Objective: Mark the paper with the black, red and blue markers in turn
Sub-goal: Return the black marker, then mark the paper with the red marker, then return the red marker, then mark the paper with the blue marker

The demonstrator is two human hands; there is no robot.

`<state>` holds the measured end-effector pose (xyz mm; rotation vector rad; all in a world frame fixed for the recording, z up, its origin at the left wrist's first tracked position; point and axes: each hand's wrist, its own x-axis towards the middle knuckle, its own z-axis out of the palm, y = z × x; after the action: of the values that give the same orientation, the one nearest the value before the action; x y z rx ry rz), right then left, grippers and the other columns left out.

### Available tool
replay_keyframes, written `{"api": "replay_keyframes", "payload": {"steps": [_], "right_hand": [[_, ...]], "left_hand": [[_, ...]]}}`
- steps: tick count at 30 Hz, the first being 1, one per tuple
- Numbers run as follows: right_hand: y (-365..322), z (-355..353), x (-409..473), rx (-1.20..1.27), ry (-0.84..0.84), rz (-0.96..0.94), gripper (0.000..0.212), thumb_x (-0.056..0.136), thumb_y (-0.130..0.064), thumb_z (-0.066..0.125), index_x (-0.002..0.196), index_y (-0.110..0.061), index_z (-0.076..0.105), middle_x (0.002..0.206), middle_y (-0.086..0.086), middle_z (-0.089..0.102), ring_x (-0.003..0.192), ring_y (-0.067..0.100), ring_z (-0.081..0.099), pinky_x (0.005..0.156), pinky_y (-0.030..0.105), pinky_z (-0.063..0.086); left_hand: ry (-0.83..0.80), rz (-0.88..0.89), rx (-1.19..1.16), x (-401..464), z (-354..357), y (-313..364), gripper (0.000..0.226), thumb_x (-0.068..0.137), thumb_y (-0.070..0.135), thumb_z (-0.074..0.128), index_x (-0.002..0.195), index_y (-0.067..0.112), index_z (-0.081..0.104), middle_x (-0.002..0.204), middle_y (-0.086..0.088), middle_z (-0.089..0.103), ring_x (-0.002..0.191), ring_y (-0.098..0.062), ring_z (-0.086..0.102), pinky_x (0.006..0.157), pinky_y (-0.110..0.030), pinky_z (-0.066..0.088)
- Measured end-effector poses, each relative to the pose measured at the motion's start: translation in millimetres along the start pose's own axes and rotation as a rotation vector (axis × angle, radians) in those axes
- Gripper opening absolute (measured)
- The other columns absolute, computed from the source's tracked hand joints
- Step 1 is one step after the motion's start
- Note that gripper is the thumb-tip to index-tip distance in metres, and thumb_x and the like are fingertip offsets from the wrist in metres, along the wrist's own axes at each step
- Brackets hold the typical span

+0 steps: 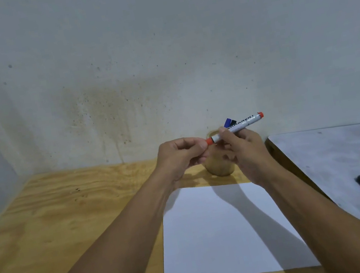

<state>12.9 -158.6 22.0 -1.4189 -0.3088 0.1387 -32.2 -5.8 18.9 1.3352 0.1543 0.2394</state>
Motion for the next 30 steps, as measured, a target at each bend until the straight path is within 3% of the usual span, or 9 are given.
{"api": "replay_keyframes", "payload": {"steps": [4, 8, 11, 13, 15, 18, 21, 26, 30], "right_hand": [[-17.2, -22.3, 19.9, 0.004, 0.070, -0.005, 0.018, 0.102, -0.016, 0.045, 0.090, -0.007, 0.054, 0.092, 0.016, 0.068, 0.084, 0.029, 0.069, 0.063, 0.031, 0.057], [-38.3, -51.9, 39.5, -0.392, 0.118, 0.088, 0.030, 0.104, -0.022, 0.039, 0.118, 0.003, 0.048, 0.084, 0.016, 0.054, 0.069, 0.025, 0.065, 0.056, 0.033, 0.061], [-48.9, -68.1, 51.2, -0.818, 0.064, 0.037, 0.033, 0.102, -0.029, 0.047, 0.116, -0.003, 0.062, 0.081, 0.013, 0.055, 0.062, 0.019, 0.057, 0.050, 0.029, 0.055], [-54.9, -72.0, 58.1, -1.015, 0.041, -0.046, 0.032, 0.097, -0.032, 0.056, 0.111, -0.008, 0.071, 0.080, 0.013, 0.063, 0.061, 0.019, 0.056, 0.048, 0.031, 0.053], [-58.5, -71.2, 64.7, -1.134, 0.025, -0.142, 0.030, 0.089, -0.034, 0.067, 0.101, -0.008, 0.076, 0.078, 0.013, 0.070, 0.059, 0.020, 0.056, 0.056, 0.039, 0.056], [-58.6, -63.8, 73.9, -1.196, 0.006, -0.224, 0.025, 0.078, -0.031, 0.080, 0.088, -0.009, 0.077, 0.071, 0.000, 0.067, 0.060, 0.011, 0.057, 0.060, 0.034, 0.056], [-53.7, -55.0, 82.2, -1.127, 0.027, -0.189, 0.025, 0.072, -0.026, 0.086, 0.083, -0.009, 0.071, 0.078, 0.003, 0.068, 0.064, 0.018, 0.066, 0.051, 0.026, 0.057], [-34.0, -44.3, 88.4, -1.146, 0.005, -0.085, 0.005, 0.085, -0.015, 0.070, 0.085, -0.010, 0.070, 0.088, 0.013, 0.074, 0.066, 0.026, 0.073, 0.063, 0.038, 0.063], [-23.2, -37.5, 85.8, -1.046, 0.119, 0.041, 0.038, 0.078, -0.010, 0.070, 0.113, -0.004, 0.057, 0.102, 0.017, 0.064, 0.075, 0.031, 0.072, 0.069, 0.045, 0.063]], "left_hand": [[0.133, 0.111, 0.368, 15.6, 26.1, -9.8, 0.036, 0.070, 0.018, 0.080, 0.103, 0.012, 0.066, 0.095, -0.006, 0.068, 0.080, -0.018, 0.064, 0.080, -0.035, 0.056], [0.136, 0.250, 0.746, 22.3, 27.9, -18.7, 0.033, 0.080, 0.012, 0.066, 0.113, 0.014, 0.063, 0.116, -0.003, 0.064, 0.097, -0.016, 0.058, 0.082, -0.024, 0.043], [-0.017, 0.423, 1.016, 22.5, 24.5, -25.2, 0.043, 0.080, 0.002, 0.058, 0.121, 0.015, 0.060, 0.126, -0.004, 0.060, 0.115, -0.023, 0.050, 0.092, -0.028, 0.039], [-0.075, 0.506, 1.117, 22.3, 22.5, -28.8, 0.046, 0.078, -0.003, 0.058, 0.121, 0.012, 0.061, 0.126, -0.007, 0.061, 0.114, -0.029, 0.052, 0.094, -0.038, 0.044], [-0.071, 0.582, 1.170, 22.1, 21.2, -31.8, 0.043, 0.074, -0.006, 0.060, 0.115, 0.008, 0.065, 0.121, -0.010, 0.065, 0.108, -0.033, 0.057, 0.090, -0.044, 0.047], [-0.052, 0.651, 1.206, 26.4, 17.6, -36.9, 0.044, 0.068, -0.008, 0.064, 0.109, 0.008, 0.068, 0.114, -0.010, 0.069, 0.100, -0.036, 0.061, 0.083, -0.047, 0.052], [-0.042, 0.626, 1.229, 29.9, 15.9, -37.5, 0.053, 0.069, -0.008, 0.063, 0.118, 0.012, 0.064, 0.124, -0.006, 0.065, 0.109, -0.031, 0.058, 0.090, -0.044, 0.049], [-0.090, 0.513, 1.241, 29.2, 15.5, -34.5, 0.059, 0.074, -0.008, 0.057, 0.128, 0.016, 0.055, 0.137, -0.002, 0.054, 0.122, -0.024, 0.048, 0.099, -0.040, 0.042], [-0.195, 0.438, 1.237, 41.6, 5.2, -27.9, 0.059, 0.074, -0.008, 0.060, 0.125, 0.020, 0.059, 0.133, 0.002, 0.055, 0.117, -0.022, 0.052, 0.088, -0.034, 0.047]]}}
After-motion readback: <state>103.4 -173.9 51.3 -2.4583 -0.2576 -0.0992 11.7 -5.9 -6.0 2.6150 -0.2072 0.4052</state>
